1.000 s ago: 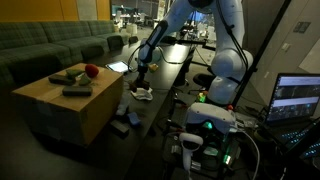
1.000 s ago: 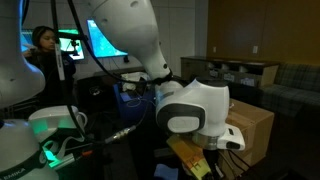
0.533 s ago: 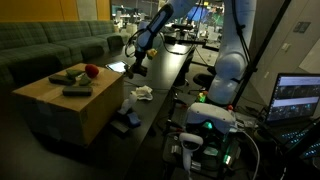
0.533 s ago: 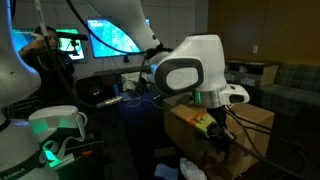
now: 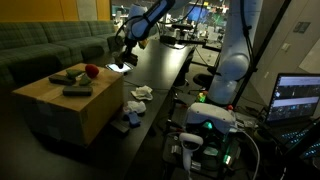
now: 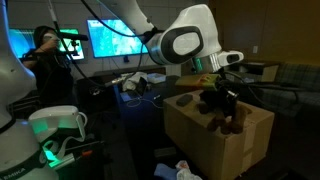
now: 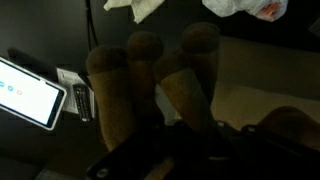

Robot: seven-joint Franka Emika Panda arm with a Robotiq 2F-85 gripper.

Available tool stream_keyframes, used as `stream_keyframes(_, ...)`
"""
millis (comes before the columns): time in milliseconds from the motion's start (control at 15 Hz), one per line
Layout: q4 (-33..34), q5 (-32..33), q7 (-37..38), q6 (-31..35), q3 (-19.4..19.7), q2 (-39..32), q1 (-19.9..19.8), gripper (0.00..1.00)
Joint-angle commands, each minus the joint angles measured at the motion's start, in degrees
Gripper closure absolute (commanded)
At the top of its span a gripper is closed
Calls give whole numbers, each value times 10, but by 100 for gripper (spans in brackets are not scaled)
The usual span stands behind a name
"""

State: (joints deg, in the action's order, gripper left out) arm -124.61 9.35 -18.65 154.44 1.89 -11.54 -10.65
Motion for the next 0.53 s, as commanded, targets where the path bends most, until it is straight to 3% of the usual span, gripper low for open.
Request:
stream_keyframes(0,42,16,5,5,5,-13,30,89)
stream_keyframes(467,74,0,2,64,-23,-62,64,89)
